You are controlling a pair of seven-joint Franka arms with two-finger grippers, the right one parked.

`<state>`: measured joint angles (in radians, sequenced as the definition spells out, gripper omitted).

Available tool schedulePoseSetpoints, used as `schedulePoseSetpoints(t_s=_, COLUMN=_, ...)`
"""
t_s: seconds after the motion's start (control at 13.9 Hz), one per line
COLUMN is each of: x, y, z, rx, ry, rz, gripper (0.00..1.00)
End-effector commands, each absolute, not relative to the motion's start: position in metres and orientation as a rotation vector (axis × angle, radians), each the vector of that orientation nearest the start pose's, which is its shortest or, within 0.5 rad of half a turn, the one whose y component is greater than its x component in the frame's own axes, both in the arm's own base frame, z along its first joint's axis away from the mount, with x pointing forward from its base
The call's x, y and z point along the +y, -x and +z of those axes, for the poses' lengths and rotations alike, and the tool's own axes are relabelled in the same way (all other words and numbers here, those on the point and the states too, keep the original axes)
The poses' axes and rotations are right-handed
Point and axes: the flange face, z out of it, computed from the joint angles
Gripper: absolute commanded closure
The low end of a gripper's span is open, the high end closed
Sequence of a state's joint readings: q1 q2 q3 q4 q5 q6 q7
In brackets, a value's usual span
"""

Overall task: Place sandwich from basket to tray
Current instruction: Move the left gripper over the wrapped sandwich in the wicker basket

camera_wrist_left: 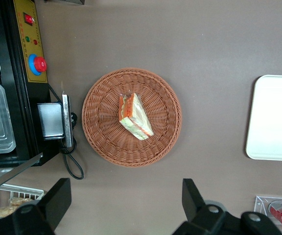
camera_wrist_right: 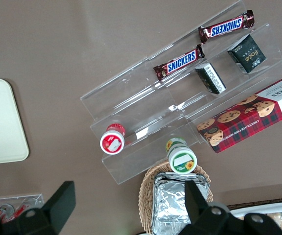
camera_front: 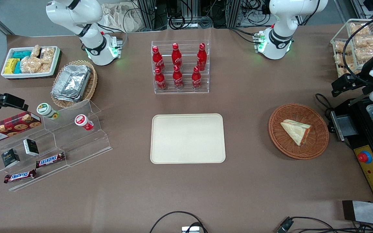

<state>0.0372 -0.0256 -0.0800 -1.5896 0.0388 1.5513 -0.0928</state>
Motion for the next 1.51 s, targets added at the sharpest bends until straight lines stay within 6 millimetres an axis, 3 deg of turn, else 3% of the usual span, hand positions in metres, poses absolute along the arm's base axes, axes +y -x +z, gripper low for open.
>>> schedulePoseSetpoints(t_s=0.0, x=-0.020, y=-0.533, z=0.628, rx=-0.087, ry=3.100, rz=0.046, gripper=0.00)
schedulePoseSetpoints(t_s=0.22, x=-0.012, y=-0.536, z=0.617, rx=-0.122, ry=3.097, rz=0.067, gripper=0.00)
schedulePoseSetpoints(t_s=0.36, x=-0.001, y=-0.543, z=0.599, rx=-0.176, ry=3.090, rz=0.090, gripper=0.00)
schedulePoseSetpoints(t_s=0.5, x=0.006, y=-0.556, z=0.573, rx=-0.391, ry=3.067, rz=0.158, gripper=0.00)
schedulePoseSetpoints(t_s=0.65, x=0.009, y=-0.566, z=0.552, rx=-0.441, ry=3.051, rz=0.209, gripper=0.00)
schedulePoseSetpoints(t_s=0.79, x=0.028, y=-0.574, z=0.536, rx=-0.503, ry=3.045, rz=0.206, gripper=0.00)
schedulePoseSetpoints(t_s=1.08, x=0.069, y=-0.581, z=0.474, rx=-0.632, ry=3.043, rz=0.173, gripper=0.00)
schedulePoseSetpoints(t_s=1.29, x=0.082, y=-0.575, z=0.433, rx=-0.736, ry=3.088, rz=0.129, gripper=0.00)
schedulePoseSetpoints(t_s=1.44, x=0.080, y=-0.571, z=0.411, rx=-0.800, ry=3.073, rz=0.099, gripper=0.00)
